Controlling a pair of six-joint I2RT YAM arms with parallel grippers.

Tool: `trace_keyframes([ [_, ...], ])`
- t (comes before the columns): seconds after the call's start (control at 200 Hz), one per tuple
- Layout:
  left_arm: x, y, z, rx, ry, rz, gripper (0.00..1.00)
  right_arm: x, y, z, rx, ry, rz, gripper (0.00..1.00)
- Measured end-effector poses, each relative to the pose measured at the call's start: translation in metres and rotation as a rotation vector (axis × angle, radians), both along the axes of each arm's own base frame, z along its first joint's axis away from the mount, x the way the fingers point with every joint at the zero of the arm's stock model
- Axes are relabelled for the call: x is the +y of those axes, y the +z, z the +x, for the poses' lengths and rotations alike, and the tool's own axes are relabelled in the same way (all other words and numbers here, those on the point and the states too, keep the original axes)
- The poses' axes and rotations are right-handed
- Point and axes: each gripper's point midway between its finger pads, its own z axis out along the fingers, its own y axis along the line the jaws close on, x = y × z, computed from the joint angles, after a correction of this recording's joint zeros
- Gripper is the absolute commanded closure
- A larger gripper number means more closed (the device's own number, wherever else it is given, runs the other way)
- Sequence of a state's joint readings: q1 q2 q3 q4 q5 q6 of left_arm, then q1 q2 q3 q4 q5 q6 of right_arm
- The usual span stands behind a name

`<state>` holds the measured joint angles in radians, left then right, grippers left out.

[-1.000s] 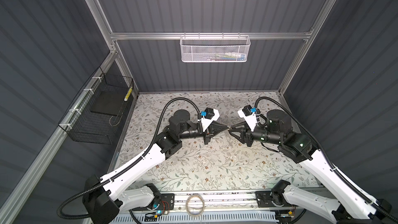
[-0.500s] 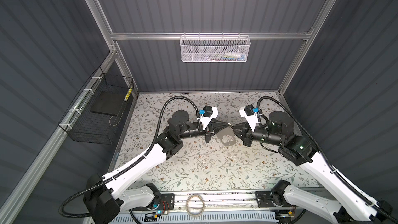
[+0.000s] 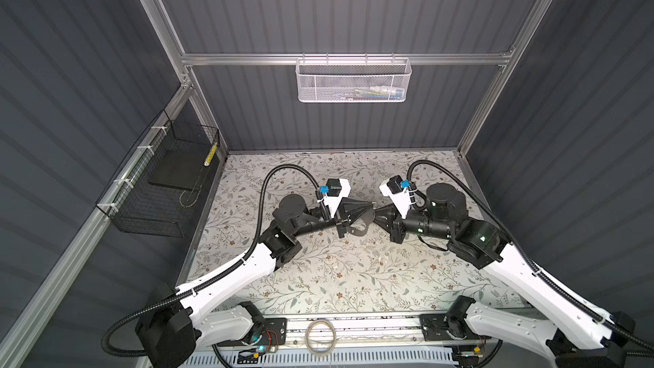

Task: Attach keys to a key ring
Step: Insert the key into the keyring.

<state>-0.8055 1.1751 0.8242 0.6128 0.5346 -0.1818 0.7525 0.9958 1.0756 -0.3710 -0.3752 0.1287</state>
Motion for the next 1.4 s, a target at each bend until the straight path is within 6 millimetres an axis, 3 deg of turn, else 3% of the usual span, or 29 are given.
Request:
trace_keyframes([
  [0.63,0.008,-0.006,0.002,0.040,0.062,-0.123,1.00,0.002,-0.002,0.007,-0.029,-0.057,-0.027,1.00],
  [0.69,0.008,-0.006,0.003,0.039,0.069,-0.128,1.00,0.002,-0.003,0.007,-0.033,-0.054,-0.033,0.87],
  [0.795,0.009,-0.006,0.003,0.037,0.071,-0.133,1.00,0.000,-0.003,0.006,-0.044,-0.054,-0.047,0.74],
  [0.956,0.009,-0.006,0.001,0.044,0.061,-0.132,1.00,-0.011,0.009,0.006,-0.097,-0.089,-0.037,0.67],
  [1.061,0.007,-0.008,-0.003,0.048,0.035,-0.125,1.00,-0.023,0.023,0.005,-0.135,-0.126,-0.012,0.67],
  [1.221,0.001,-0.012,-0.006,0.060,-0.007,-0.100,1.00,-0.035,0.040,0.006,-0.173,-0.158,0.005,0.77],
  [1.401,-0.004,-0.012,-0.008,0.066,-0.041,-0.091,1.00,-0.035,0.042,0.005,-0.182,-0.147,-0.010,0.79],
])
